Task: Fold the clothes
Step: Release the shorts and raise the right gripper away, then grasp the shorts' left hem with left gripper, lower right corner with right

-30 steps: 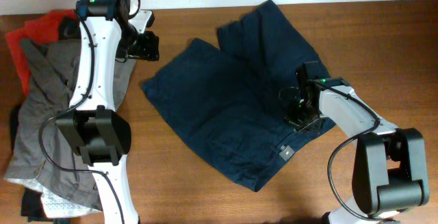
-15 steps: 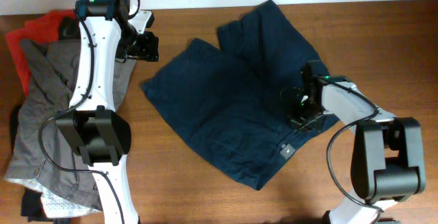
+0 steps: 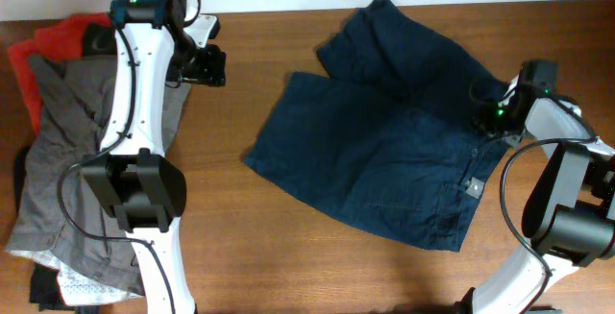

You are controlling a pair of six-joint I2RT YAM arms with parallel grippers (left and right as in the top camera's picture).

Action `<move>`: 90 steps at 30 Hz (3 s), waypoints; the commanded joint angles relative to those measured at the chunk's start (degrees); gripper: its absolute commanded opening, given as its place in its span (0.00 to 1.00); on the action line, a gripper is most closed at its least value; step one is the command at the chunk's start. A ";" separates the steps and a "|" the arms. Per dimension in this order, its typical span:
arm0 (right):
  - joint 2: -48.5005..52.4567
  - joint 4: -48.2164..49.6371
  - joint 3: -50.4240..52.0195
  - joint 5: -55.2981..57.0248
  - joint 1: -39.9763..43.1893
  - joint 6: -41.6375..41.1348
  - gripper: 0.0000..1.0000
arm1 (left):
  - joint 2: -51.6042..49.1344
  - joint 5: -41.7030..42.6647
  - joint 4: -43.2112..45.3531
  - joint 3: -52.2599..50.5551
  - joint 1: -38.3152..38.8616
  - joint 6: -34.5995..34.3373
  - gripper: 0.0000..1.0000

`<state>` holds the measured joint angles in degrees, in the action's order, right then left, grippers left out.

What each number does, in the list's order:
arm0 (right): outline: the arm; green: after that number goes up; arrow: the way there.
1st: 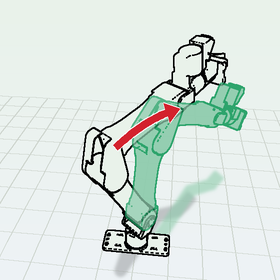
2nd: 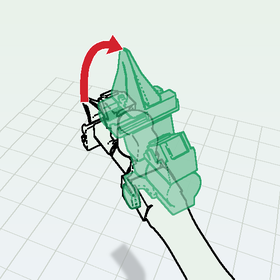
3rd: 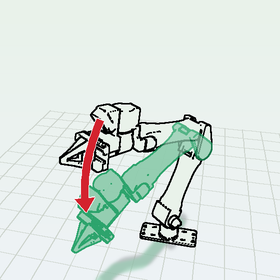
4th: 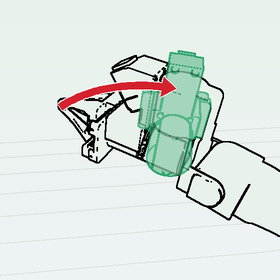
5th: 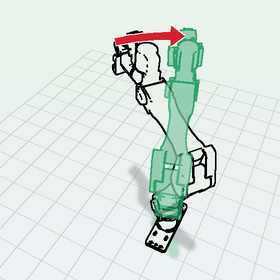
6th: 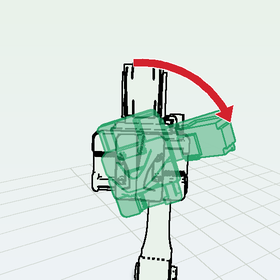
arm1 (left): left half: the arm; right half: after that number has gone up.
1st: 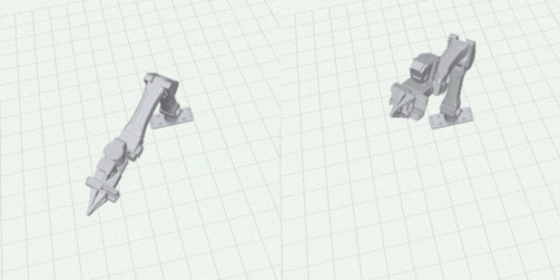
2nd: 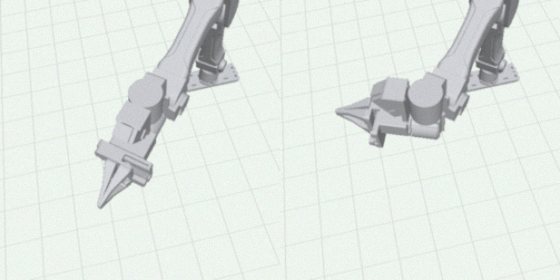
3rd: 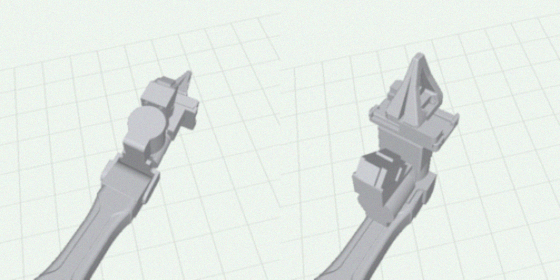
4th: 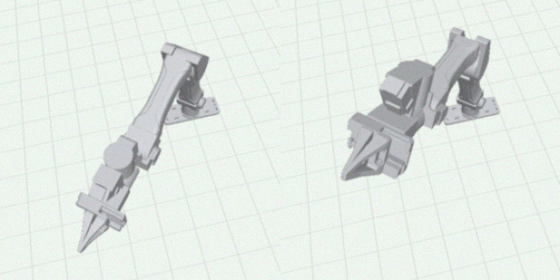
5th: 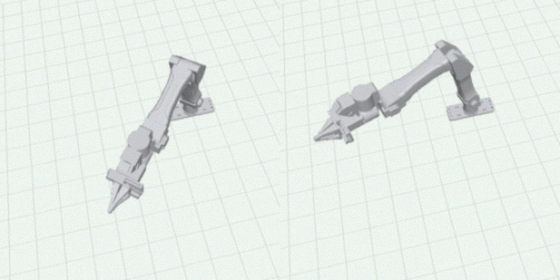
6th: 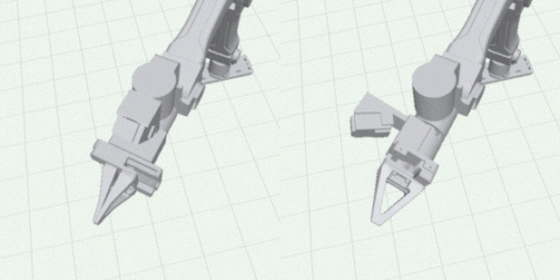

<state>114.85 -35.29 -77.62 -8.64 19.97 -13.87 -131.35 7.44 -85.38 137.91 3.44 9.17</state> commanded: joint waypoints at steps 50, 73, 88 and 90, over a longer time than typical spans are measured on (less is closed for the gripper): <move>-54.55 -54.99 15.08 -0.79 -5.77 -9.60 0.85 | 9.53 6.73 21.86 -46.66 7.43 19.15 0.80; -54.55 -50.53 26.23 -1.46 -5.77 -13.29 0.79 | 9.57 6.54 25.94 -45.97 5.22 8.20 0.01; -48.61 -30.10 34.97 -2.60 -15.39 -21.00 0.72 | 9.57 6.54 25.62 -42.91 4.59 8.20 0.01; -45.24 -28.00 35.32 -0.94 -17.46 -21.24 0.71 | 9.57 6.54 25.62 -42.91 4.59 8.20 0.01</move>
<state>65.39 -64.97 -43.55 -12.99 5.54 -32.77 -122.04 13.69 -59.75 93.60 8.16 17.96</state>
